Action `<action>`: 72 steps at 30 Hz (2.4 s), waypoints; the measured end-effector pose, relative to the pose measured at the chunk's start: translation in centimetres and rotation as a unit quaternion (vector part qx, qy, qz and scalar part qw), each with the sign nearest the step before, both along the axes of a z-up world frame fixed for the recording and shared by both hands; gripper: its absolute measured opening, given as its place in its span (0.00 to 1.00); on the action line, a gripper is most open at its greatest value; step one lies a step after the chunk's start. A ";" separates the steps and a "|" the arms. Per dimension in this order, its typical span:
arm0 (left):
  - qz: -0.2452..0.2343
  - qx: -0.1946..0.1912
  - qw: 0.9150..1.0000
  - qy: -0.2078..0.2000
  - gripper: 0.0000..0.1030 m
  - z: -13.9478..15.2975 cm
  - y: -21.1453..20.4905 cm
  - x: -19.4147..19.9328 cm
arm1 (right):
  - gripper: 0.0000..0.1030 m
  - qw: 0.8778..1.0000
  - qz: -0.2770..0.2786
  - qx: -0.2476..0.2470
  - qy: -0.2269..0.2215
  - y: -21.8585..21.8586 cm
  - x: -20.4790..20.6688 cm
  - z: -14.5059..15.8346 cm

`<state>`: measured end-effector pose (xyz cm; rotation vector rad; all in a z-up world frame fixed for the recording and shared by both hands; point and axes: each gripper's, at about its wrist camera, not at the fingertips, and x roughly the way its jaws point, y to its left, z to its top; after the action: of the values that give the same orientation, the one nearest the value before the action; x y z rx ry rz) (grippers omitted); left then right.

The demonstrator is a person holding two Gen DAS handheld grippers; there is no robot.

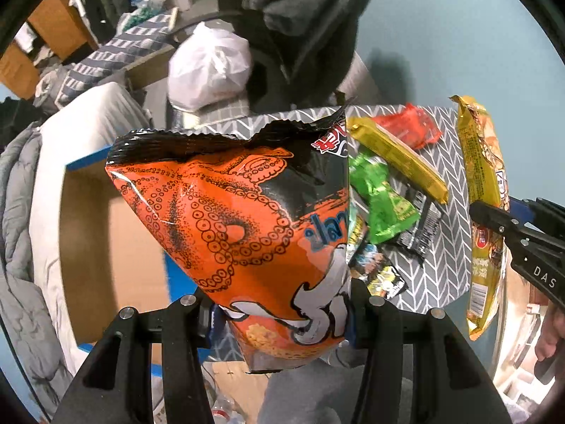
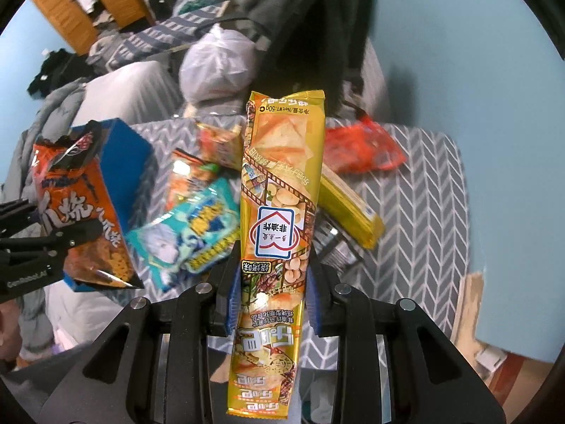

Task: Organize snacks
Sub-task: 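Carry the orange bag and yellow wafer packet over the cardboard box with both grippers, then open both grippers to drop the two packets into the box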

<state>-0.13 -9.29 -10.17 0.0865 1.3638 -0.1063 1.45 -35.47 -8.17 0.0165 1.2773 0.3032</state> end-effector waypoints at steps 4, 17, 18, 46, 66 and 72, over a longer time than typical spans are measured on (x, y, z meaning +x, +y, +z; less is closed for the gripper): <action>0.025 -0.002 1.000 -0.013 0.50 0.9 2.3 -0.3 | 0.28 1.000 0.026 0.008 -0.010 2.8 0.6 0.8; 0.119 -0.010 0.992 -0.039 0.51 2.2 10.8 -1.6 | 0.28 0.992 0.116 0.049 -0.019 14.1 2.1 2.3; 0.127 -0.010 0.991 -0.042 0.50 2.3 11.5 -1.7 | 0.28 0.991 0.124 0.052 -0.019 15.0 2.2 2.3; 0.259 0.019 0.965 -0.044 0.51 -3.4 27.0 -2.7 | 0.28 0.967 0.243 0.067 0.043 36.3 4.8 -3.8; 0.284 0.028 0.958 -0.027 0.63 -4.3 26.9 -3.4 | 0.54 0.964 0.257 0.045 0.039 37.6 4.8 -4.5; 0.287 0.028 0.957 -0.030 0.68 -3.1 26.4 -3.8 | 0.58 0.965 0.258 0.043 0.016 36.1 4.7 -2.7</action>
<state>-3.96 17.07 -13.30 -0.2595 1.2828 0.4201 6.12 0.63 -10.91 -0.2424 1.2861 0.8094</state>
